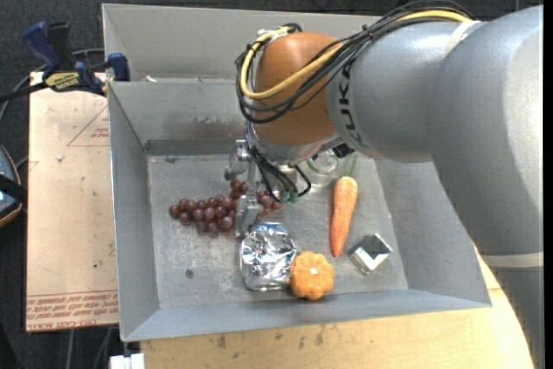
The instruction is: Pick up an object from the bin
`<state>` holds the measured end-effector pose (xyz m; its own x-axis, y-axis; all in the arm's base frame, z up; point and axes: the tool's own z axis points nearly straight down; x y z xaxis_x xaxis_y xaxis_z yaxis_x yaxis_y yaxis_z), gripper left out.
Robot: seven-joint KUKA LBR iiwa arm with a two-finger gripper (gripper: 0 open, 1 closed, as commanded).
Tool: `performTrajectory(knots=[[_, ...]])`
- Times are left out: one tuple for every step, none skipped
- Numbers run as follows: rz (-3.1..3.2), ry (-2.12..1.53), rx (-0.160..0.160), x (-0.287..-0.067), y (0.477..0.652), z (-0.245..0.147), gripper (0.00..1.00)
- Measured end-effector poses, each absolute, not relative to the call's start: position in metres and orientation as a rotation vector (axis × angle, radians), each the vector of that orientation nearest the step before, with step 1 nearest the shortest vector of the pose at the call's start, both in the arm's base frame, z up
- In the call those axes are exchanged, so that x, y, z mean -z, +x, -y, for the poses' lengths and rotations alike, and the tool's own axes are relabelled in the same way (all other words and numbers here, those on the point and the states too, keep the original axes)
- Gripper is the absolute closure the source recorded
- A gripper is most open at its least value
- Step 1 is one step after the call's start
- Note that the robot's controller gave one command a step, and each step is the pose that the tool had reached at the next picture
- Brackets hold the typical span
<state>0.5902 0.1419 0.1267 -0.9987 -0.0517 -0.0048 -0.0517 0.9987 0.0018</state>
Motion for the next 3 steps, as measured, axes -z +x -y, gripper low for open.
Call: performTrajectory(knots=[[-3.136,0.027,-0.006,-0.074,0.595,-0.131,0.00],[-3.126,0.019,-0.003,-0.077,0.600,-0.149,1.00],[-3.126,0.019,-0.003,-0.077,0.600,-0.148,1.00]])
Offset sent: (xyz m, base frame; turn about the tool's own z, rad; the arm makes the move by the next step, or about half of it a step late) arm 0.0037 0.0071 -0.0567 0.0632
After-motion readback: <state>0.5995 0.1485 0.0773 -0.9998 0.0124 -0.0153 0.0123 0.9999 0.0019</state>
